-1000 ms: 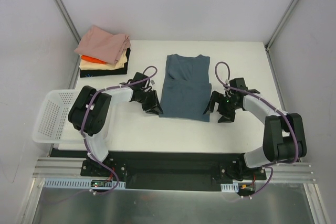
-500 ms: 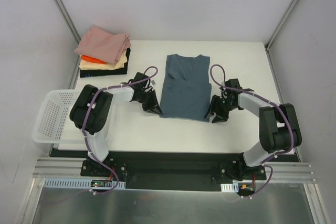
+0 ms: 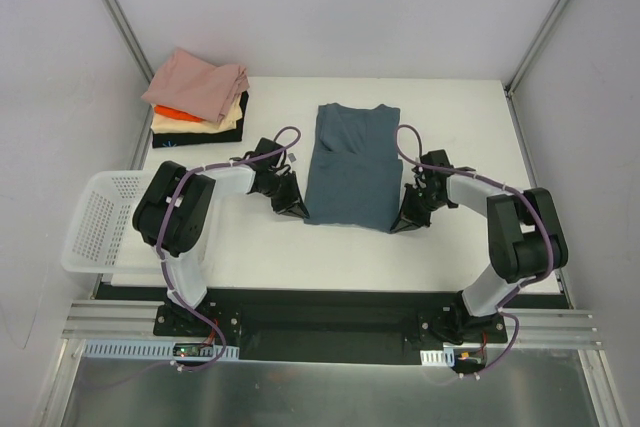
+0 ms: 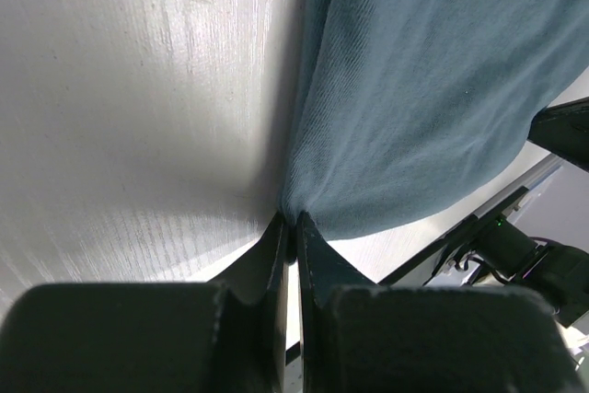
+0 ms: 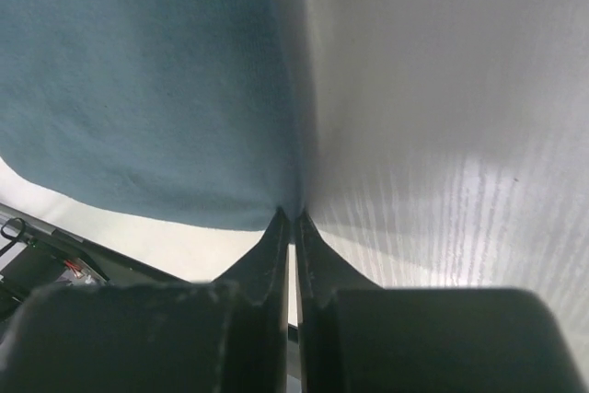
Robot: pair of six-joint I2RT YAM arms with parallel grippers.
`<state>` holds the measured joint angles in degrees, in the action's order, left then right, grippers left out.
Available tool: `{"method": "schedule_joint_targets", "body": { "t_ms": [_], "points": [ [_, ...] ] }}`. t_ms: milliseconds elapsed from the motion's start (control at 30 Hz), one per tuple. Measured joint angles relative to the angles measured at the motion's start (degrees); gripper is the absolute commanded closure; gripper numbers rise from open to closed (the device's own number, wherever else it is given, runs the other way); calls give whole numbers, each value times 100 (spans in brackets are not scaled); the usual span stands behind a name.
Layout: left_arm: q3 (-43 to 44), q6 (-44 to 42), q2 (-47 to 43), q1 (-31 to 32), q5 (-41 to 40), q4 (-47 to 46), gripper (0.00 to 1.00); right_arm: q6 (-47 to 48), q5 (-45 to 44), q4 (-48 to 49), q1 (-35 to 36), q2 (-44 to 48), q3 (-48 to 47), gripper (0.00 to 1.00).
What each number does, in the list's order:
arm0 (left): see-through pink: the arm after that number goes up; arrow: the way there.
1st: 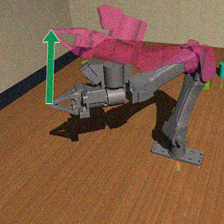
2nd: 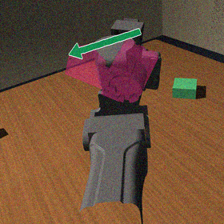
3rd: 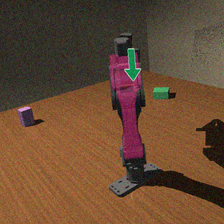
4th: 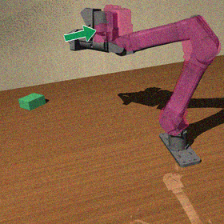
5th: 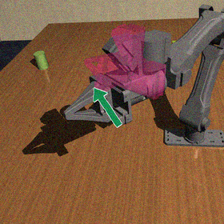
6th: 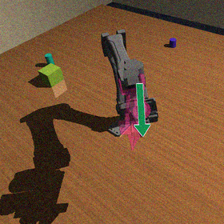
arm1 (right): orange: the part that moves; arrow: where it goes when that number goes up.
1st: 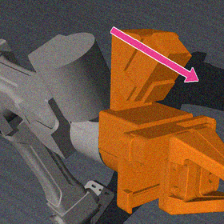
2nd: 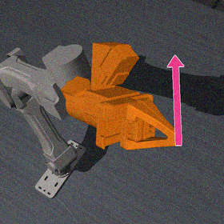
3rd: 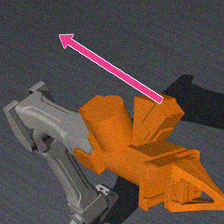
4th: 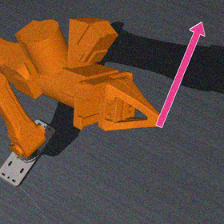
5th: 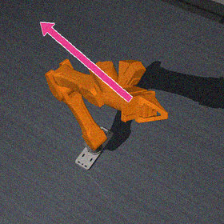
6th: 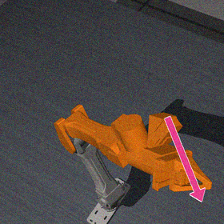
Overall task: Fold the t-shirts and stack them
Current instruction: Fold the tshirt
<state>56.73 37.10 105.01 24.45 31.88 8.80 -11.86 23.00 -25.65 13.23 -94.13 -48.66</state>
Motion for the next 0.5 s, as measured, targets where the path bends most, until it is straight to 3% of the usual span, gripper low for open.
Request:
{"method": "schedule_joint_targets", "body": {
  "t_ms": [233, 500],
  "points": [
    [-586, 68, -498, 39, -98, -192, 100, 37, 177, 66, 131, 170, 221, 99],
    [-1707, 203, -2465, 229, -101, 238, 100, 459, 857, -1014, 505, 1672, 688, 99]
  ]
}}
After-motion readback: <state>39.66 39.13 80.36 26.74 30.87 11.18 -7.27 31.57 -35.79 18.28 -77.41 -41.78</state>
